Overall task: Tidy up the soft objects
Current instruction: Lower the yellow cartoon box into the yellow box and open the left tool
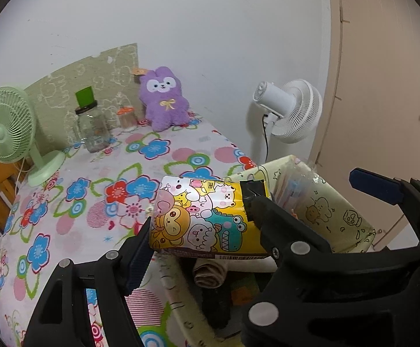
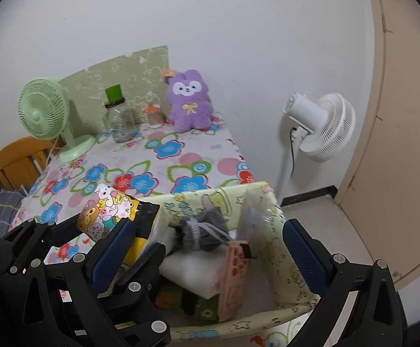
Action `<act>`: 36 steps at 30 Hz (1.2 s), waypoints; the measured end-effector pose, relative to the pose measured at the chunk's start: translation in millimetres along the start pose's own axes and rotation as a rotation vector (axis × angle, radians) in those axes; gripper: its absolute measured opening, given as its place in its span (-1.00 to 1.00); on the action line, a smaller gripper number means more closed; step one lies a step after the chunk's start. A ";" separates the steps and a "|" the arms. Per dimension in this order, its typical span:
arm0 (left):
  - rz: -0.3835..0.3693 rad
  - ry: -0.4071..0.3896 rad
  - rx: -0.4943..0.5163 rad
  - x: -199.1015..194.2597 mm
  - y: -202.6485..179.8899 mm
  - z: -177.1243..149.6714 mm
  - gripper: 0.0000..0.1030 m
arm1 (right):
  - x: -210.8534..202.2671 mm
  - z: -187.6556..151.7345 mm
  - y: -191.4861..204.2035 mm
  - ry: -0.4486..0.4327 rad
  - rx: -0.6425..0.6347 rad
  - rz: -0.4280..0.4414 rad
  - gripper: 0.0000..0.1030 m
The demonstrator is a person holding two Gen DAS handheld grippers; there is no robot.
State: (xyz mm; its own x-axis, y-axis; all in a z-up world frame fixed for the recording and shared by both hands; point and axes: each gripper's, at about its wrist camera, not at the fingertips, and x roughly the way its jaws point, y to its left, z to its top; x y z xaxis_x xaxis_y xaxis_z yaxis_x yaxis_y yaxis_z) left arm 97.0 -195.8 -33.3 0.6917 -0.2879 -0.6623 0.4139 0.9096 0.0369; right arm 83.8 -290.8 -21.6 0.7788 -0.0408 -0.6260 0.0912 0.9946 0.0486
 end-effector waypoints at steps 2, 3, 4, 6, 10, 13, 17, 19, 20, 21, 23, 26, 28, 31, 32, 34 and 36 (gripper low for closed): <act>-0.010 0.009 0.005 5.7 -3.7 0.5 0.55 | 2.3 -1.9 -4.9 0.007 0.014 -0.009 1.00; -0.011 0.012 0.008 7.7 -4.6 0.6 0.64 | 3.5 -2.7 -7.6 0.009 0.021 -0.014 1.00; -0.012 0.015 0.011 9.8 -5.8 0.9 0.73 | 4.7 -3.2 -9.9 0.012 0.026 -0.019 1.00; -0.012 0.032 0.023 13.7 -9.3 0.8 0.84 | 7.1 -4.5 -14.2 0.018 0.032 -0.028 1.00; 0.001 0.043 0.042 14.2 -12.9 -0.1 0.91 | 10.3 -6.6 -18.3 0.032 0.044 -0.032 1.00; 0.004 0.045 0.041 12.2 -11.8 -0.2 0.92 | 10.4 -6.9 -16.7 0.034 0.051 -0.022 1.00; 0.012 0.044 0.029 6.8 -6.2 0.5 0.92 | 6.7 -6.0 -13.0 0.027 0.058 -0.009 1.00; 0.022 0.043 0.025 3.1 -2.9 0.5 0.92 | 4.3 -5.8 -10.7 0.025 0.062 -0.002 1.00; 0.031 0.040 0.021 0.1 -0.3 0.3 0.92 | 2.6 -5.6 -8.1 0.023 0.064 0.004 1.00; 0.038 0.039 0.018 -2.2 2.0 0.3 0.92 | 1.4 -5.3 -6.5 0.021 0.065 0.007 1.00; 0.050 0.032 0.005 -9.8 7.7 -0.9 0.92 | -2.3 -4.8 -1.9 0.015 0.066 0.015 1.00; 0.076 0.020 -0.017 -20.2 16.4 -2.9 0.92 | -8.1 -3.8 5.2 0.008 0.065 0.026 1.00; 0.091 0.010 -0.026 -29.1 21.1 -4.8 0.92 | -12.3 -3.5 9.5 0.003 0.061 0.032 1.00; 0.099 -0.006 -0.037 -41.3 27.9 -7.7 0.92 | -20.8 -2.8 18.3 -0.010 0.054 0.044 1.00; 0.103 -0.013 -0.041 -45.9 30.1 -8.6 0.92 | -24.1 -2.6 21.5 -0.014 0.052 0.048 1.00; 0.110 -0.026 -0.045 -53.2 33.9 -10.0 0.92 | -30.6 -2.3 28.0 -0.022 0.046 0.054 1.00; 0.112 -0.042 -0.053 -63.3 39.4 -11.9 0.92 | -37.7 -2.0 35.1 -0.030 0.041 0.060 1.00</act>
State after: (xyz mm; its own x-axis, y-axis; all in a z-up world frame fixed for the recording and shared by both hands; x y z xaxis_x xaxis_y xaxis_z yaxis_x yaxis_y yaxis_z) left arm 62.5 -138.1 1.3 0.7565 -0.1947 -0.6243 0.3014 0.9510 0.0686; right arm 56.4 -254.2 2.2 0.8018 0.0152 -0.5974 0.0685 0.9908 0.1171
